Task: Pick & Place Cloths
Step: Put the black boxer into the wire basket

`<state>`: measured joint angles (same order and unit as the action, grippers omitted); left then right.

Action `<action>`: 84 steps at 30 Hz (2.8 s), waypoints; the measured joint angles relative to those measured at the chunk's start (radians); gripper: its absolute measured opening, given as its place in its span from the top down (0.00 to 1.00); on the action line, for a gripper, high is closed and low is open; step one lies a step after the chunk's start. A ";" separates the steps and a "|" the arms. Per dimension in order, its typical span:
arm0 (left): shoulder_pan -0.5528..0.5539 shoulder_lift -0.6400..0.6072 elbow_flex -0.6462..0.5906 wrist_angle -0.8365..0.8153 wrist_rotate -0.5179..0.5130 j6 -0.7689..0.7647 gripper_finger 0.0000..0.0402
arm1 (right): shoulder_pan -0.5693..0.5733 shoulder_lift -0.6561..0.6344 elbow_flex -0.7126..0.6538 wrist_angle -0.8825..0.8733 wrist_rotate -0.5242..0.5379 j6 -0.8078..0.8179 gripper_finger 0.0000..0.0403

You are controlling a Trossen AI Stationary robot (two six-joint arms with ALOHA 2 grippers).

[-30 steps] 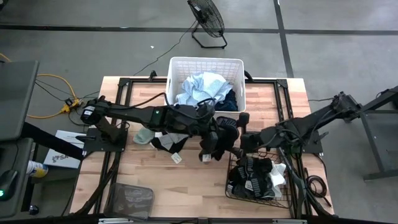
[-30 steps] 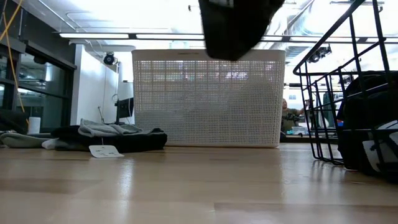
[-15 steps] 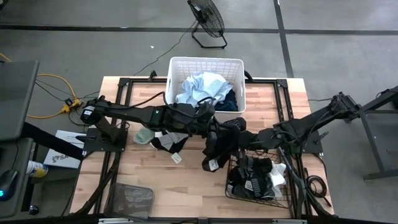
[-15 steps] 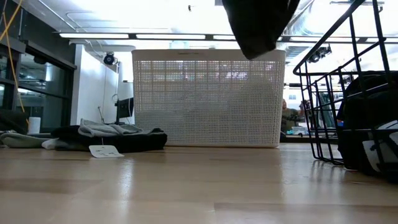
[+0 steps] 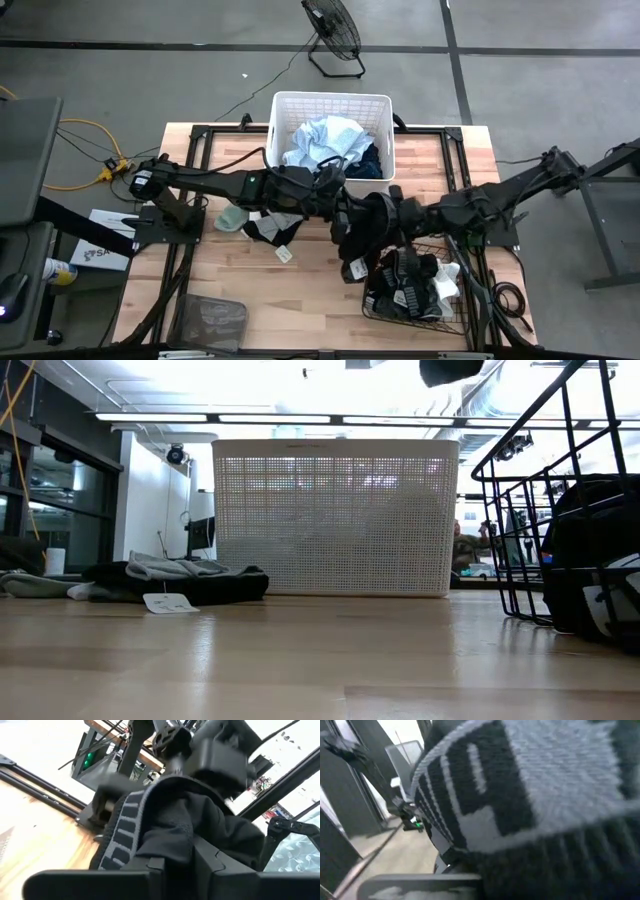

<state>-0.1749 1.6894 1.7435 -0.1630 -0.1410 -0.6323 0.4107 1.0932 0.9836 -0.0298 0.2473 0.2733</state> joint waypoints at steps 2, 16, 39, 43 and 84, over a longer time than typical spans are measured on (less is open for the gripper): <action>0.000 0.000 0.000 -0.002 -0.002 0.001 0.85 | 0.000 -0.029 0.000 -0.018 -0.006 0.015 0.96; -0.002 0.000 0.000 0.107 0.023 0.150 0.40 | 0.000 -0.136 0.000 -0.246 -0.012 0.158 0.97; -0.004 -0.127 0.001 -0.201 -0.042 0.217 0.28 | 0.010 -0.246 0.000 -0.650 -0.438 0.681 0.98; -0.004 -0.131 0.000 -0.279 -0.036 0.210 0.28 | 0.059 -0.245 0.000 -0.722 -0.465 0.790 0.98; -0.004 -0.145 0.000 -0.614 0.084 0.250 0.28 | 0.296 0.480 0.006 -0.783 -0.226 2.011 0.97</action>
<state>-0.1791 1.5446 1.7433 -0.7767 -0.0570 -0.3820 0.7063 1.5730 0.9898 -0.8129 0.0212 2.2839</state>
